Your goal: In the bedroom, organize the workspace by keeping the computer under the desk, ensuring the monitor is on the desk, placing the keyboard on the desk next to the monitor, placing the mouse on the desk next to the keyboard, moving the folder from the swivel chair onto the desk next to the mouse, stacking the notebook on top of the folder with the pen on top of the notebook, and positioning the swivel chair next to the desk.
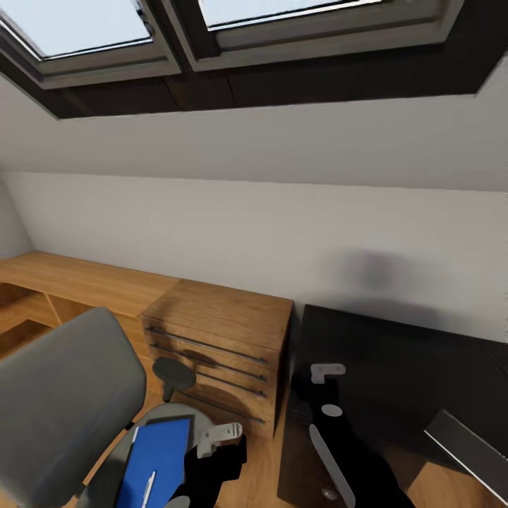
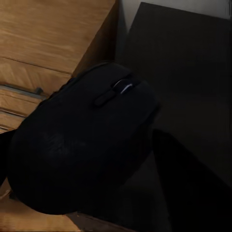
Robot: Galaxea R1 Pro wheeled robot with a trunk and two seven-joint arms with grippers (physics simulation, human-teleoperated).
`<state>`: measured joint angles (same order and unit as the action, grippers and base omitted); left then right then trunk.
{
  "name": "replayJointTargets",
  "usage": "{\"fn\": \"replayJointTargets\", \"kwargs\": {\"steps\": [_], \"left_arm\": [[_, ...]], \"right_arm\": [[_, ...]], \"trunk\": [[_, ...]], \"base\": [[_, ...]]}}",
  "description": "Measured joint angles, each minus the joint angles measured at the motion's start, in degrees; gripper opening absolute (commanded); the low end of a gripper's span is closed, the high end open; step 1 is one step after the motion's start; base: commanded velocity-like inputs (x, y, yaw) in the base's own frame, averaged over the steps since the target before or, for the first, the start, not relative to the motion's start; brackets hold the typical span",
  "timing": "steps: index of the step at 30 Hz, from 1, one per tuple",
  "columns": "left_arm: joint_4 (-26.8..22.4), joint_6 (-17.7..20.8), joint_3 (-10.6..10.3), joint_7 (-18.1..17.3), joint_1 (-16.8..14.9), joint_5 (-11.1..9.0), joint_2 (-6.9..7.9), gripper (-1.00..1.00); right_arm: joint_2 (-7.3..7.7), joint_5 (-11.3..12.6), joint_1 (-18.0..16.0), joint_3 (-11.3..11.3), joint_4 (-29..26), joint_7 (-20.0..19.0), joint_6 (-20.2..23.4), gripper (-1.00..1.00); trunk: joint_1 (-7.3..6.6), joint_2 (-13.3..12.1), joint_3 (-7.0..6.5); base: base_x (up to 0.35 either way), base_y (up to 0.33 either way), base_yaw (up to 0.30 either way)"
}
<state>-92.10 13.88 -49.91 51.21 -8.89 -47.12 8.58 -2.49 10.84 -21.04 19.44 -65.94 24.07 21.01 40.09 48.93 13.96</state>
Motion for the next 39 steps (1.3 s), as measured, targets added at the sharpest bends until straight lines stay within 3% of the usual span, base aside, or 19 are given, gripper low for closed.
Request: {"fn": "replayJointTargets", "kwargs": {"steps": [24, 39], "left_arm": [[0.2, 0.1, 0.0, 0.0, 0.0, -0.1, 0.00, 1.00], [1.8, 0.2, 0.0, -0.1, 0.0, -0.1, -0.01, 1.00]], "right_arm": [[-0.08, 0.1, 0.0, 0.0, -0.4, 0.0, -0.3, -1.00], [0.09, 0.1, 0.0, -1.6, -0.5, 0.2, -0.3, -1.00]], "trunk": [[-5.28, -9.6, -4.32], [-5.32, -9.7, -4.86]], "base": [[-0.326, 0.000, 0.000], [-0.018, 0.000, -0.150]]}}
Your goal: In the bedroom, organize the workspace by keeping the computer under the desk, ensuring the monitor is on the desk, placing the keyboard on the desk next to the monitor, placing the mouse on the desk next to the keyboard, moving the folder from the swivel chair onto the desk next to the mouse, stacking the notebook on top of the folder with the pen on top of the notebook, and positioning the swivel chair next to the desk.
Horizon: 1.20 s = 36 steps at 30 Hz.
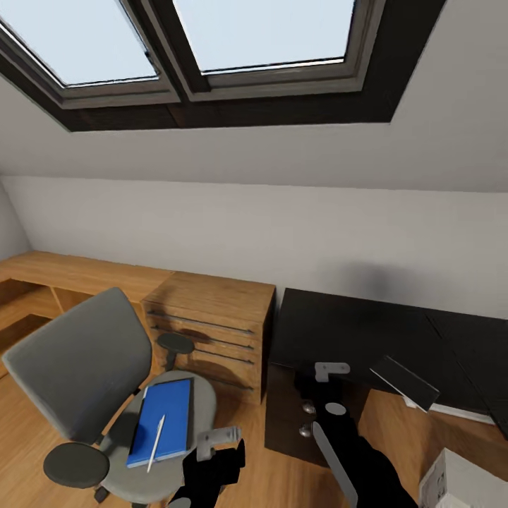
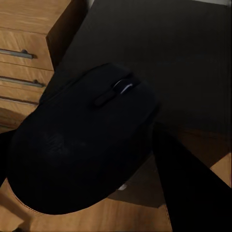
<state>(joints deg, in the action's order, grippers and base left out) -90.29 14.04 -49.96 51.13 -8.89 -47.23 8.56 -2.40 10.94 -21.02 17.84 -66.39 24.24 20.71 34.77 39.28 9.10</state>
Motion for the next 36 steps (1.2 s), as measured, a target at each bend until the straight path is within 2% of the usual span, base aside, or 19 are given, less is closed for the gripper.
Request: {"fn": "replayJointTargets", "kwargs": {"steps": [2, 5, 8, 11, 12, 13, 16, 17, 18, 21, 22, 24, 25, 26, 28, 36], "left_arm": [[0.9, 0.1, -0.1, 0.0, 0.0, 0.0, -0.11, 1.00], [5.1, 0.2, -0.2, -0.2, 0.0, 0.1, -0.80, 1.00], [11.3, 0.3, 0.2, -0.3, 0.0, 0.3, -3.03, 1.00], [18.9, 0.3, 0.6, -0.3, -0.1, 0.5, -6.22, 1.00], [21.5, 0.2, 0.6, -0.3, -0.1, 0.6, -6.94, 1.00], [27.6, -0.2, 0.6, -0.7, -0.1, 0.8, -8.21, 1.00], [36.4, -1.9, 0.6, -3.0, -0.1, 2.2, -10.29, 1.00], [40.6, -4.8, 0.7, -5.7, -0.1, 3.6, -11.04, 1.00], [45.9, -10.2, 0.7, -9.5, 0.0, 5.5, -11.51, 1.00], [51.9, -16.8, 0.7, -12.3, 0.0, 7.5, -11.80, 1.00], [53.9, -20.2, 0.8, -13.1, 0.0, 7.9, -11.70, 1.00], [54.2, -20.7, 0.7, -13.2, 0.0, 8.0, -11.69, 1.00], [54.4, -20.9, 0.7, -13.2, 0.0, 8.0, -11.68, 1.00], [54.4, -20.9, 0.7, -13.2, 0.0, 8.0, -11.68, 1.00], [54.5, -21.0, 0.7, -13.2, 0.0, 8.0, -11.75, 1.00], [54.7, -21.0, 0.6, -13.2, 0.0, 7.9, -11.85, 1.00]], "right_arm": [[0.00, 0.0, 0.0, -0.3, 0.0, 0.0, 0.0, -1.00], [0.06, 0.0, 0.0, -0.8, 0.0, 0.0, 0.1, -1.00], [0.10, 0.0, 0.0, -2.8, -0.3, 0.0, 0.4, -1.00], [0.41, 0.1, 0.1, -6.0, -2.3, 0.0, 1.7, -1.00], [0.64, 0.5, 0.3, -7.0, -3.3, -0.1, 2.5, -1.00], [1.08, 2.0, 0.8, -8.8, -5.7, -0.1, 4.7, -1.00], [1.52, 3.7, 2.1, -10.5, -9.9, -0.1, 7.8, -1.00], [1.71, 4.0, 3.0, -11.9, -12.1, -0.1, 9.1, -1.00], [2.01, 4.2, 3.8, -15.3, -14.1, -0.1, 11.0, -1.00], [2.19, 4.6, 4.3, -22.1, -15.2, -0.2, 12.7, -1.00], [2.16, 4.6, 4.4, -27.8, -15.4, -0.3, 12.9, -1.00], [2.10, 4.8, 4.5, -30.0, -15.3, -0.3, 12.7, -1.00], [1.96, 4.7, 4.5, -32.3, -15.1, -0.3, 12.6, -1.00], [1.93, 4.9, 4.5, -32.8, -14.9, -0.3, 12.5, -1.00], [1.96, 4.9, 4.5, -33.6, -13.8, -0.2, 12.1, -1.00], [1.98, 4.9, 4.5, -33.8, -11.8, -0.1, 10.4, -1.00]], "trunk": [[0.00, 0.0, -0.11], [0.00, 0.0, -0.27], [0.00, 0.0, -0.43], [0.00, 0.0, -0.60], [0.00, 0.0, -0.65], [0.00, 0.0, -0.70], [0.00, 0.0, -0.86], [0.00, 0.0, -0.91], [0.00, 0.0, -0.96], [0.00, 0.0, -1.11], [0.00, 0.0, -1.15], [0.00, 0.0, -1.24], [0.00, 0.0, -1.27], [0.00, 0.0, -1.31], [0.00, 0.0, -1.38], [0.00, 0.0, -1.66]], "base": [[0.000, 0.000, -0.247], [0.000, 0.000, -0.249], [0.000, 0.000, -0.250], [0.000, 0.000, -0.251], [0.000, 0.000, -0.251], [0.000, 0.000, -0.251], [0.000, 0.000, -0.251], [0.000, 0.000, -0.255], [0.000, 0.000, -0.258], [0.000, 0.000, -0.264], [0.000, 0.000, -0.271], [0.000, 0.000, -0.273], [0.000, 0.000, -0.274], [0.000, 0.000, -0.274], [0.000, 0.000, -0.275], [0.000, -0.003, -0.276]]}}
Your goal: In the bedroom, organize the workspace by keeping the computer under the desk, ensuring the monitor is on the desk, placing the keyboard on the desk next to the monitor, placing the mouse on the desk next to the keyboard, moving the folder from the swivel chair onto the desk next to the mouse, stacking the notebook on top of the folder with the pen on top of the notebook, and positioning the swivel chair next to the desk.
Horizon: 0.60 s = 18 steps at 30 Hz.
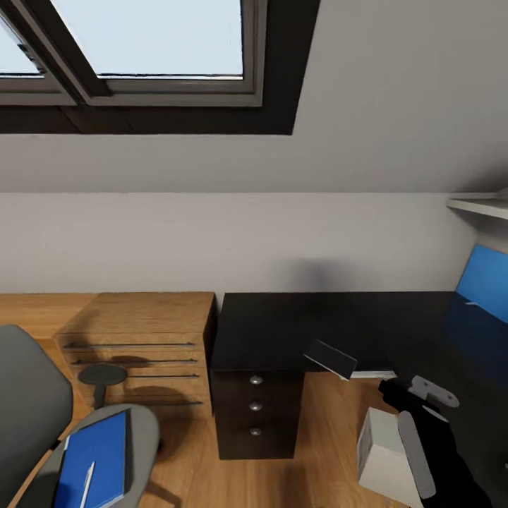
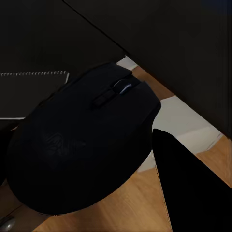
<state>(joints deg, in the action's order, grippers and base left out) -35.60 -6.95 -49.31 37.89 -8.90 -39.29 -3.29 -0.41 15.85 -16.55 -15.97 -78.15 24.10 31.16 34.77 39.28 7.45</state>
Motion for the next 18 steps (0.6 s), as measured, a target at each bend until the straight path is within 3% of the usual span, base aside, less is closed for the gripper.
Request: {"fn": "replayJointTargets", "kwargs": {"steps": [11, 18], "left_arm": [[0.2, 0.0, 0.1, 0.0, 0.0, -0.1, 0.08, 1.00], [0.2, -0.1, 0.0, 0.0, 0.0, 0.0, 0.08, 1.00]], "right_arm": [[-0.01, 0.0, 0.0, 0.2, 0.6, -0.1, -0.3, -1.00], [0.16, -0.2, 0.0, 2.9, 0.5, -0.7, -0.4, -1.00]], "trunk": [[0.00, 0.0, -0.32], [0.00, 0.0, -0.37]], "base": [[0.000, -0.236, -0.277], [0.000, -0.060, -0.063]]}}
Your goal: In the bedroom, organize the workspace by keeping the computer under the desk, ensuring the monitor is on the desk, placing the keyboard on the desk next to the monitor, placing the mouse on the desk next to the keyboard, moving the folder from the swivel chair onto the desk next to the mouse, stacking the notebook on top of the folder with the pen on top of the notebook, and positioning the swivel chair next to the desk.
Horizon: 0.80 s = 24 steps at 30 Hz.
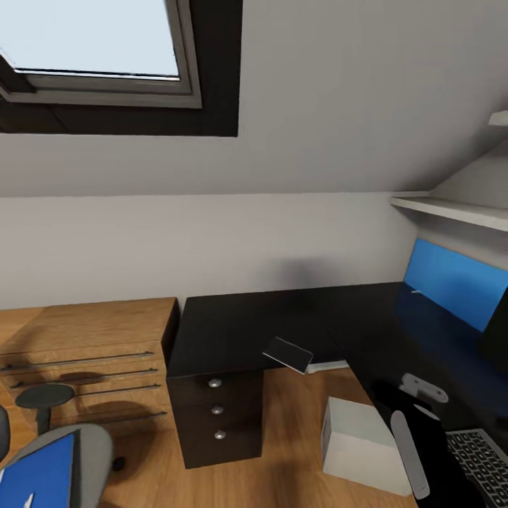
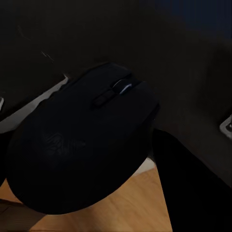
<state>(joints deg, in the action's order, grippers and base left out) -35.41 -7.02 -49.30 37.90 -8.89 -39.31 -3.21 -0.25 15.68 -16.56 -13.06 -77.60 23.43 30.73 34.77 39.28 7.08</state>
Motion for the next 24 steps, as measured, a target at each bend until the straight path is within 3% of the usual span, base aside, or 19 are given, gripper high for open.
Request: {"fn": "replayJointTargets", "kwargs": {"steps": [5, 13, 16, 18, 20, 22, 24], "left_arm": [[0.0, 0.0, 0.0, 0.0, 0.0, 0.0, 0.00, 1.00], [0.0, 0.0, 0.1, 0.0, 0.0, -0.1, 0.01, 1.00], [0.0, 0.0, 0.1, 0.0, 0.0, -0.1, 0.01, 1.00], [0.0, 0.0, 0.1, 0.0, 0.0, -0.1, 0.01, 1.00], [0.1, 0.0, 0.1, 0.0, 0.0, -0.1, 0.01, 1.00], [0.1, 0.0, 0.1, 0.0, 0.0, -0.1, 0.01, 1.00], [0.1, 0.1, 0.1, 0.0, 0.0, -0.1, 0.00, 1.00]], "right_arm": [[0.13, -0.2, 0.0, 0.6, 0.0, -1.0, 0.0, -1.00], [0.87, -1.1, 0.0, 0.7, 0.1, -1.6, -2.0, -1.00], [2.88, -3.0, 0.0, 1.5, 1.7, -1.7, -3.9, -1.00], [5.35, -4.0, -0.1, 3.1, 4.8, -3.3, -4.5, -1.00], [8.01, -4.4, -0.2, 3.8, 7.8, -6.5, -4.7, -1.00], [11.25, -4.6, -0.5, 4.2, 11.5, -12.3, -4.9, -1.00], [13.09, -4.7, -0.6, 4.0, 13.5, -15.5, -5.0, -1.00]], "trunk": [[-0.01, 0.0, 0.00], [-0.03, 0.0, 0.00], [-0.02, 0.0, 0.00], [-0.01, 0.0, 0.00], [0.00, 0.0, 0.00], [0.00, 0.0, 0.00], [0.00, 0.0, 0.00]], "base": [[0.064, -0.005, -0.004], [0.266, -0.106, 0.000], [0.227, -0.152, 0.000], [0.129, -0.102, 0.000], [0.068, -0.054, 0.000], [0.028, -0.022, 0.000], [0.014, -0.011, 0.000]]}}
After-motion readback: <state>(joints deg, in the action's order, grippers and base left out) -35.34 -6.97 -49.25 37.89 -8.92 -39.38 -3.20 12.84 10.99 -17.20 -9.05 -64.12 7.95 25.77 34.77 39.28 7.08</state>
